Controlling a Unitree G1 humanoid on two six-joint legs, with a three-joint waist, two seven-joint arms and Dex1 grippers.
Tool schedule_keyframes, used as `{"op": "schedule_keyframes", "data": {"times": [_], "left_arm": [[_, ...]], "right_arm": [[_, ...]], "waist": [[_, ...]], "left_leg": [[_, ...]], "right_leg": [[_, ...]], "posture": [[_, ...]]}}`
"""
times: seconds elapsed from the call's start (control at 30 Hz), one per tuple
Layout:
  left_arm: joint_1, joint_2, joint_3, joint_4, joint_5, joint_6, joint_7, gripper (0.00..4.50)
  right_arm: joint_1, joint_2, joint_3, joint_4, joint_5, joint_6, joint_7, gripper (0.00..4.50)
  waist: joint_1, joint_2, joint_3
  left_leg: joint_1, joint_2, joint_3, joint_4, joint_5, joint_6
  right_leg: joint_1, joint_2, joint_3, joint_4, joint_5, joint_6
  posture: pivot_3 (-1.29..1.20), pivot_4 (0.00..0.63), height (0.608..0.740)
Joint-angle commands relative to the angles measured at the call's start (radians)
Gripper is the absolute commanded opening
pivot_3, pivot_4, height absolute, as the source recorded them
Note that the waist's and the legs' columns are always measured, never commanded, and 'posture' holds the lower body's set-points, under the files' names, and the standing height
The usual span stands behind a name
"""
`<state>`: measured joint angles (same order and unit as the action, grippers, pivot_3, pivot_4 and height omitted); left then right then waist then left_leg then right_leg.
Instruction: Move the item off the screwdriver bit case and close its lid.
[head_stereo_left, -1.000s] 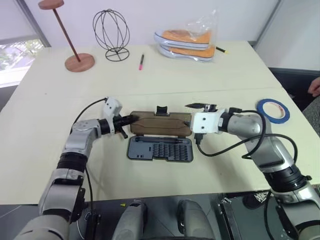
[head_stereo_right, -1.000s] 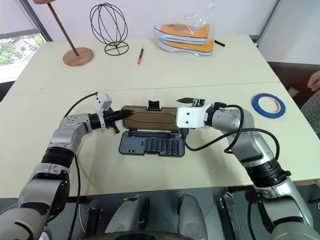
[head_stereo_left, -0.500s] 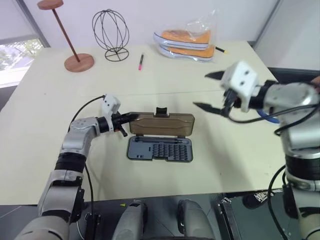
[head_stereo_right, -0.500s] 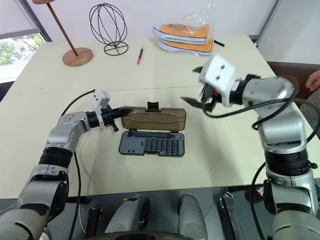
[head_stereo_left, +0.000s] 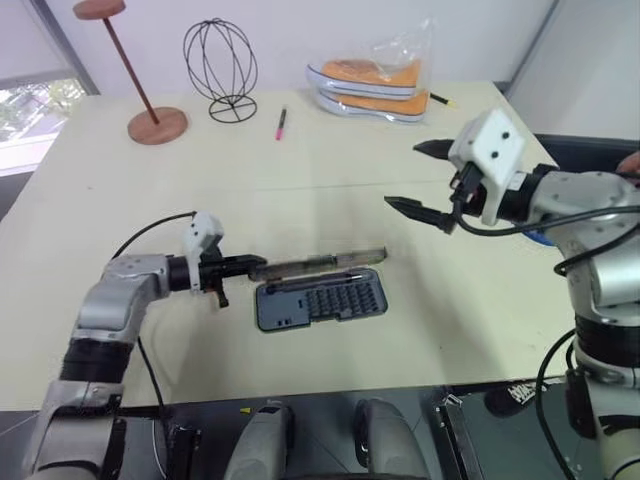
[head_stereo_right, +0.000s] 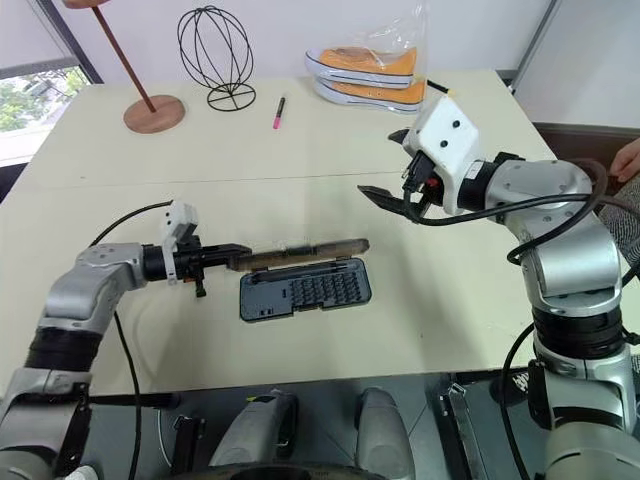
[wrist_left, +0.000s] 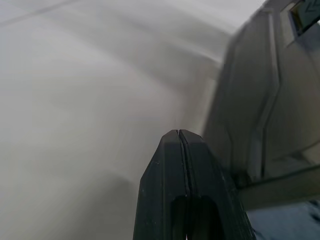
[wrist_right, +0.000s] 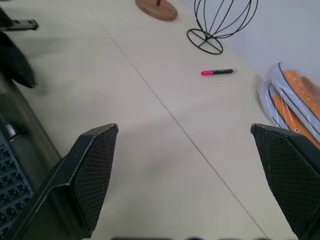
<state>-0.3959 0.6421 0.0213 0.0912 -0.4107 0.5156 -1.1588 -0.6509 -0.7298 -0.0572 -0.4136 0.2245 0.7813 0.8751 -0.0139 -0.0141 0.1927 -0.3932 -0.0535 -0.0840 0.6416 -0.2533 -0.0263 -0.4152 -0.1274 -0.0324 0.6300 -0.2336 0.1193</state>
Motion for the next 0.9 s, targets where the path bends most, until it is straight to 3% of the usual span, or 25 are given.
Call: {"op": "schedule_keyframes", "data": {"times": [0.03, 0.23, 0.47, 0.57, 0.67, 0.77, 0.8, 0.9], "left_arm": [[0.055, 0.057, 0.053, -0.150, -0.077, 0.075, -0.008, 0.00], [0.098, 0.123, 0.107, -0.248, -0.160, 0.172, 0.014, 0.00], [-0.209, 0.080, 0.048, 0.047, -0.086, 0.102, 0.033, 0.00], [-0.341, 0.048, -0.017, 0.200, -0.022, 0.023, -0.019, 0.00], [-0.446, 0.011, -0.082, 0.355, 0.045, -0.060, -0.080, 0.00], [-0.516, -0.030, -0.141, 0.505, 0.117, -0.153, -0.137, 0.00], [-0.540, -0.051, -0.164, 0.558, 0.143, -0.186, -0.152, 0.00], [-0.582, -0.093, -0.203, 0.658, 0.192, -0.246, -0.209, 0.00]], "right_arm": [[0.031, 0.000, -0.003, -0.041, 0.026, -0.005, -0.027, 4.43], [0.085, 0.058, -0.009, -0.030, 0.094, 0.090, -0.091, 4.43], [0.073, 0.107, -0.003, -0.065, 0.295, 0.291, -0.052, 4.43], [0.091, 0.091, -0.010, -0.108, 0.448, 0.371, 0.032, 3.59], [0.121, 0.068, 0.012, -0.138, 0.554, 0.438, 0.077, 1.98], [0.169, 0.036, 0.097, -0.152, 0.542, 0.434, 0.069, 0.33], [0.185, 0.042, 0.126, -0.155, 0.546, 0.448, 0.053, 0.08], [0.204, 0.099, 0.145, -0.144, 0.594, 0.531, -0.017, 0.08]], "waist": [[0.001, 0.000, 0.000], [0.003, 0.000, 0.000], [0.005, 0.000, 0.000], [0.003, 0.000, 0.000], [0.003, -0.001, 0.000], [-0.001, -0.001, 0.000], [0.000, -0.001, 0.000], [-0.001, -0.001, 0.000]], "left_leg": [[0.000, 0.000, 0.000, 0.000, 0.000, 0.000], [0.000, 0.000, 0.000, 0.000, 0.000, 0.000], [-0.001, -0.001, 0.000, 0.002, 0.000, 0.000], [-0.001, -0.001, 0.000, 0.002, -0.001, 0.001], [-0.001, -0.002, 0.001, 0.003, -0.001, 0.002], [-0.001, -0.001, 0.002, 0.003, -0.001, 0.003], [-0.001, -0.001, 0.002, 0.003, -0.002, 0.003], [-0.002, -0.001, 0.003, 0.004, -0.002, 0.003]], "right_leg": [[0.000, 0.000, 0.000, 0.000, 0.000, 0.000], [0.000, -0.001, 0.000, 0.000, 0.000, 0.000], [0.001, 0.000, -0.001, 0.000, 0.000, 0.000], [0.001, 0.000, -0.001, 0.000, 0.000, 0.000], [0.001, 0.000, -0.002, 0.000, 0.000, 0.000], [0.001, 0.000, -0.002, 0.000, 0.000, 0.000], [0.001, 0.000, -0.002, 0.001, 0.000, 0.000], [0.001, 0.000, -0.002, 0.001, 0.000, 0.001]], "posture": [[0.00, 0.150, 0.740], [0.00, 0.150, 0.740], [0.00, 0.150, 0.740], [0.00, 0.150, 0.740], [0.00, 0.150, 0.740], [0.00, 0.150, 0.740], [0.00, 0.150, 0.740], [0.00, 0.150, 0.740]]}}
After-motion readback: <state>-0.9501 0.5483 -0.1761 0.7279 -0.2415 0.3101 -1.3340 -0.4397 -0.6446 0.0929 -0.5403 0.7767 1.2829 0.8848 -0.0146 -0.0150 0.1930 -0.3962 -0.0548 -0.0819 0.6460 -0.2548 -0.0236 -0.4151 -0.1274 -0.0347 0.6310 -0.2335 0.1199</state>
